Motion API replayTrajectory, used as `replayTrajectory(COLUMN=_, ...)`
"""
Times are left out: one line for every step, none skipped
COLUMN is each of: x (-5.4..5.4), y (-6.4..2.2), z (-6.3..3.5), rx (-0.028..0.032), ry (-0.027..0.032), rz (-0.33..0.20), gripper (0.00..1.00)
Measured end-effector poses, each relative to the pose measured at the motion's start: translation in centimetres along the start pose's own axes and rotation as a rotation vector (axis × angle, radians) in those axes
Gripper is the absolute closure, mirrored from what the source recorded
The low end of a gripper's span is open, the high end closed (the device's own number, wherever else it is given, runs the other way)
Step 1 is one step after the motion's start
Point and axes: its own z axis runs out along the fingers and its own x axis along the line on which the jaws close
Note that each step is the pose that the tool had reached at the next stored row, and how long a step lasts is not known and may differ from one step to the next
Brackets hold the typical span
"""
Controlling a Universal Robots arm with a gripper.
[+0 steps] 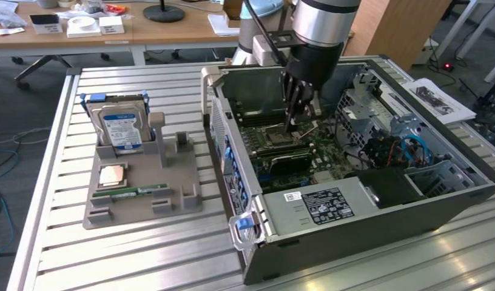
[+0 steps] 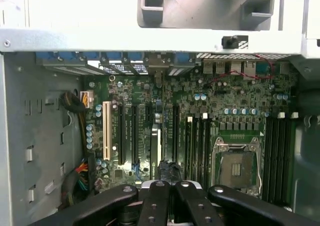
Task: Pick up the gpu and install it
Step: 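Press down on the gpu until it lock into place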
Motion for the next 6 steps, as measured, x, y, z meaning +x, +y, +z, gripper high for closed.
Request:
replayTrajectory(x=0.00, y=0.00, z=0.01, rx=0.0001, ry=-0.0001, rz=0.000, gripper=0.89)
replayTrajectory(x=0.00, y=0.00, z=0.00, rx=0.0001, ry=-0.0001, rz=0.000, gripper=0.89)
replayTrajectory(x=0.00, y=0.00, z=-0.01, rx=0.0000, ry=0.0001, rz=0.000, gripper=0.89)
replayTrajectory(x=0.00, y=0.00, z=-0.01, rx=0.0000, ry=0.0001, rz=0.000, gripper=0.89)
replayTrajectory(x=0.00, y=0.00, z=-0.01, rx=-0.0001, ry=0.0001, rz=0.000, gripper=0.89)
replayTrajectory(x=0.00, y=0.00, z=-0.01, rx=0.0000, ry=0.0001, rz=0.000, gripper=0.89)
